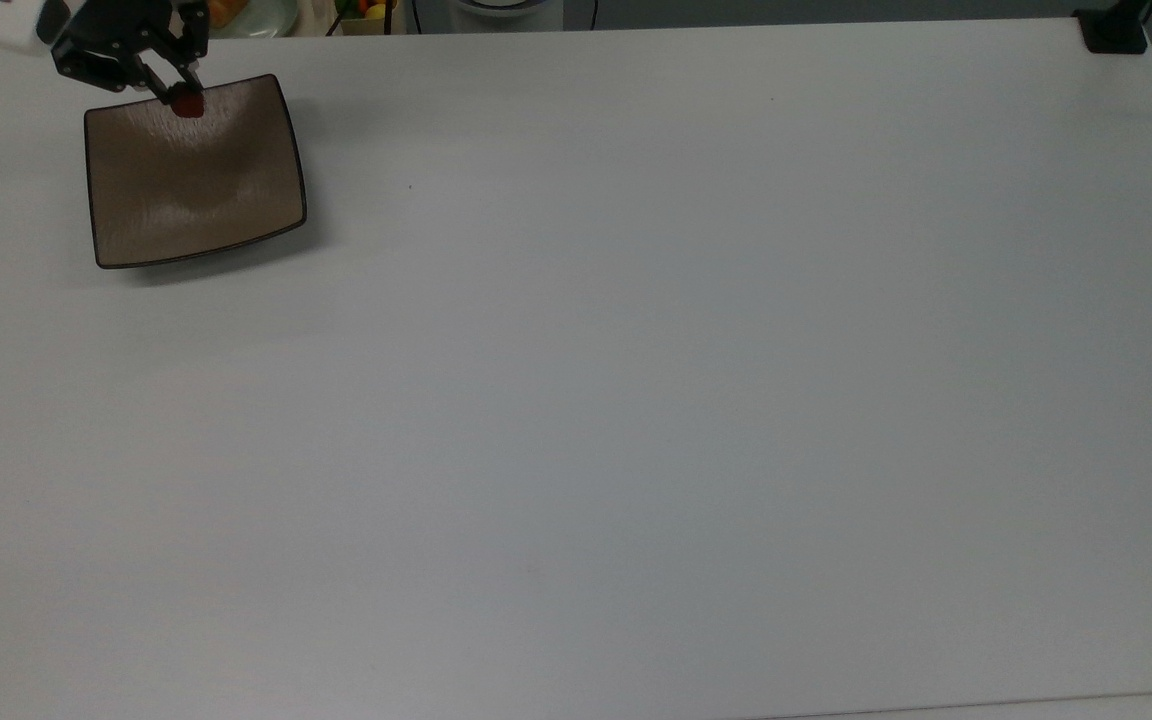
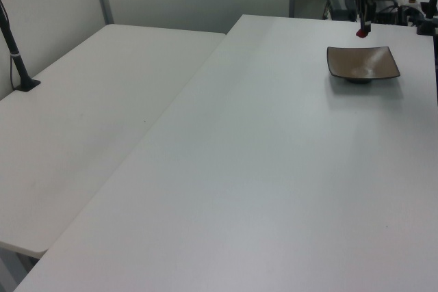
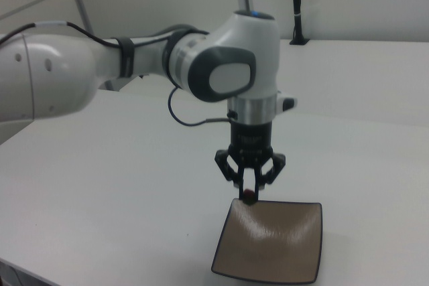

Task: Strawberries on a ceramic plate
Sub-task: 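Carry the held strawberry over the brown plate and lower it, then open the gripper to release the strawberry onto the plate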

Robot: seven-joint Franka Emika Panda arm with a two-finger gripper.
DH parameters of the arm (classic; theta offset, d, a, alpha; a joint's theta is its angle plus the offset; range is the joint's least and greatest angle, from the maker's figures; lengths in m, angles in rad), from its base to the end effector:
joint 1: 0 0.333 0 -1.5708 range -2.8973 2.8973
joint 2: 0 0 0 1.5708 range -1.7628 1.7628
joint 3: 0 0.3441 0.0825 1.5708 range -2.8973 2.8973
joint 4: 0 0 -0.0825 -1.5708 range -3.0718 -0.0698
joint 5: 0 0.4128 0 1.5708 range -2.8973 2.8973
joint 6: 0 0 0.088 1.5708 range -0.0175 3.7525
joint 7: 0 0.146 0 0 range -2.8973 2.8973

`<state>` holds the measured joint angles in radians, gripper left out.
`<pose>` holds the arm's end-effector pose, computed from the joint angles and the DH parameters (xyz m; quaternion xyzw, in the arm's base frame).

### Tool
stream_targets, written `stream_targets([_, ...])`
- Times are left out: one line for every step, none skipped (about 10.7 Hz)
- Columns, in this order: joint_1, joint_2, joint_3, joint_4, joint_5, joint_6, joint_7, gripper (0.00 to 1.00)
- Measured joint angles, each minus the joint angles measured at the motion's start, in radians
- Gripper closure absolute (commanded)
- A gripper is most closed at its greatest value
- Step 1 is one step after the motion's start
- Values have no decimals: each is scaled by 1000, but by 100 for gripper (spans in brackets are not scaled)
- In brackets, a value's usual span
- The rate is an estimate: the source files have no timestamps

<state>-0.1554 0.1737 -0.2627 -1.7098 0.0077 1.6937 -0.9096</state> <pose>0.5674 -0.2425 0.4526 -0.9659 -0.2412 0.0838 0.0418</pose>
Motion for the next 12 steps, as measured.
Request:
stream_targets([-2,14,-2,-12,0,0,2,100])
stream_targets([-5,28,-3,-20,0,0,8,100])
stream_targets([-11,45,-3,-25,0,8,14,100])
stream_targets([-16,63,-3,-34,0,32,15,100])
stream_targets([-19,77,-4,-45,0,66,16,100])
stream_targets([-22,85,-4,-64,0,108,17,100])
stream_targets([-24,93,-4,-88,0,154,17,100])
stream_targets([-24,101,-4,-106,0,190,20,100])
stream_targets([-25,110,-4,-120,0,225,28,100])
stream_targets([-25,116,-4,-129,0,250,32,100])
stream_targets([-25,122,-4,-135,0,260,34,99])
stream_targets([-26,126,-4,-138,0,261,34,77])
